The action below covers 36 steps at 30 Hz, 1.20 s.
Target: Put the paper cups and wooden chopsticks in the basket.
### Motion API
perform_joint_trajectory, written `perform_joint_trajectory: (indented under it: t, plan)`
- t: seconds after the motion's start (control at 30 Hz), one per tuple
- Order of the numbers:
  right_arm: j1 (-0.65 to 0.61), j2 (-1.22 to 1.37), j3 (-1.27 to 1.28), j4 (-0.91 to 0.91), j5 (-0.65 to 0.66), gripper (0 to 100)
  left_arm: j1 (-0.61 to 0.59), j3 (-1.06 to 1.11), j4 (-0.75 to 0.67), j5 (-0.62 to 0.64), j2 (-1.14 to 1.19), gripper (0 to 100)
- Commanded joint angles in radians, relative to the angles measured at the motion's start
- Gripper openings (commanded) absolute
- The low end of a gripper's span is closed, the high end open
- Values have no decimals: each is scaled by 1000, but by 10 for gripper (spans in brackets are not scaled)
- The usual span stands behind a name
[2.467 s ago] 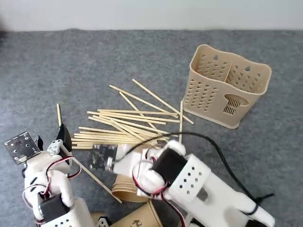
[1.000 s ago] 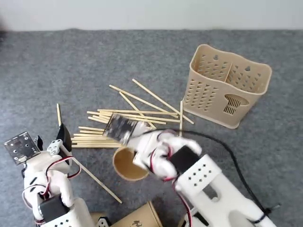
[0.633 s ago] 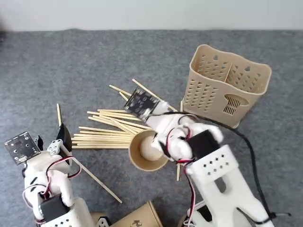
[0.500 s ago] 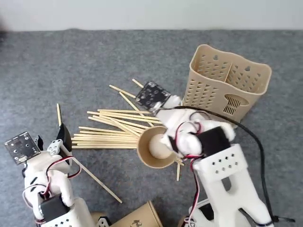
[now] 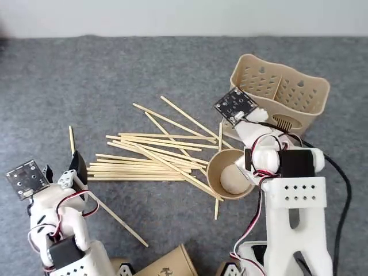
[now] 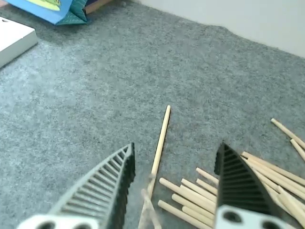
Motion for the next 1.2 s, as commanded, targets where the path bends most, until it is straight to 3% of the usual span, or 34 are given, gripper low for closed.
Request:
perform_joint_trajectory:
  t: [0.0,0.13,0.33,0.5,0.77,1.03,1.17]
  plan:
    - [18,-5,72,-82,9,9,0,-8,-23,3,-15,262]
    - [19,-5,166,-147,8,22,0,-7,-23,3,-15,262]
    - [82,-35,109,-93,-58,230,0,-7,-23,3,-15,262]
    - [102,-90,9,7,-63,231,0,-7,-23,3,-15,262]
    - [-62,-228,-17,263,-69,231,0,-7,-23,3,-15,262]
    - [-232,-282,17,328,-61,230,0,-7,-23,3,-15,262]
    - [-340,-282,126,328,69,230,0,-5,-23,3,-15,262]
